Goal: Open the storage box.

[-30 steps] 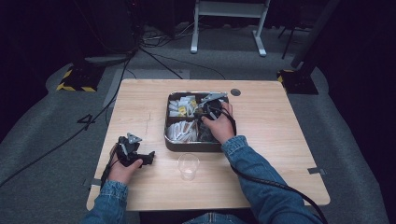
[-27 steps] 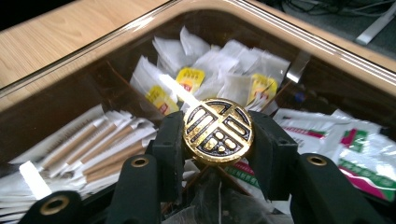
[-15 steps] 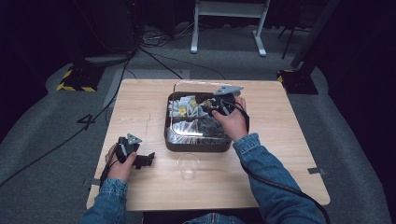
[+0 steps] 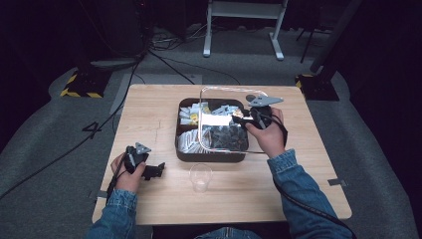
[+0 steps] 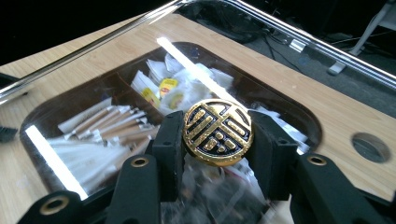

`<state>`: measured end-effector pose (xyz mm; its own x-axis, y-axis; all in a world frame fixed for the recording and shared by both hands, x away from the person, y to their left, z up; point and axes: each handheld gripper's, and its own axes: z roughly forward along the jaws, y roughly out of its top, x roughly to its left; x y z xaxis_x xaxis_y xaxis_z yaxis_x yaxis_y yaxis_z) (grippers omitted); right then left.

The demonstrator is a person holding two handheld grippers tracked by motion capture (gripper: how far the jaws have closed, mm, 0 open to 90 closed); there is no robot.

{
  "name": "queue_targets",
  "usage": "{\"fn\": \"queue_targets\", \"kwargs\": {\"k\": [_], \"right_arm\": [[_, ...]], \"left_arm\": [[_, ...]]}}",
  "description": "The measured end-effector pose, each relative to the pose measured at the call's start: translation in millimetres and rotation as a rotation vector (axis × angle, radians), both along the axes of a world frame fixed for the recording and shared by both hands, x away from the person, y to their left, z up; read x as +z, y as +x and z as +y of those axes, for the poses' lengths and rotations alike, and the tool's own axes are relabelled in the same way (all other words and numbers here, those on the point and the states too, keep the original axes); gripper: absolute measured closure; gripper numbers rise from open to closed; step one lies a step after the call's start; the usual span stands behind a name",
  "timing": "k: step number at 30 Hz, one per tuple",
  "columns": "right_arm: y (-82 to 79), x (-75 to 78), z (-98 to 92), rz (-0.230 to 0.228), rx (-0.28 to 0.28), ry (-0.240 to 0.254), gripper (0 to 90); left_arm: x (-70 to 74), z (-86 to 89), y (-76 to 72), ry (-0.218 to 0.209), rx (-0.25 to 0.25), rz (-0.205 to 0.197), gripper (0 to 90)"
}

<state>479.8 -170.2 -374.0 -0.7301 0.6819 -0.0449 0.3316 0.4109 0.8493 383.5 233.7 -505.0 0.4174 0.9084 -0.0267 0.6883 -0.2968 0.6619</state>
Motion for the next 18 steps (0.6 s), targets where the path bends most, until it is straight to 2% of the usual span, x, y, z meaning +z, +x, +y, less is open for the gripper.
{"fn": "queue_targets", "kwargs": {"k": [1, 3, 4, 8, 15, 18], "right_arm": [[-3.1, 1.0, -11.2, 0.006, 0.01, 0.01, 58.8], [-5.0, 0.9, -17.9, 0.006, 0.009, 0.026, 58.8], [-8.8, 0.6, -28.8, 0.005, 0.006, 0.041, 58.8], [-11.4, 4.7, -41.4, -0.029, -0.013, -0.007, 58.8], [-14.0, 1.1, -67.1, -0.017, -0.048, -0.004, 58.8], [-12.6, -3.2, -83.3, -0.026, -0.087, -0.053, 58.8]], "left_arm": [[0.0, 0.0, 0.0, 0.0, 0.0, 0.0, 0.1], [0.0, 0.0, -0.1, 0.0, 0.001, 0.001, 0.1], [0.2, 0.1, -0.3, 0.005, 0.0, -0.002, 0.2], [0.2, 0.2, -0.4, 0.007, -0.001, -0.004, 0.3], [0.1, -0.1, -1.0, 0.005, -0.011, -0.003, 0.4], [0.1, 0.0, -0.9, 0.004, -0.017, -0.001, 0.2]]}}
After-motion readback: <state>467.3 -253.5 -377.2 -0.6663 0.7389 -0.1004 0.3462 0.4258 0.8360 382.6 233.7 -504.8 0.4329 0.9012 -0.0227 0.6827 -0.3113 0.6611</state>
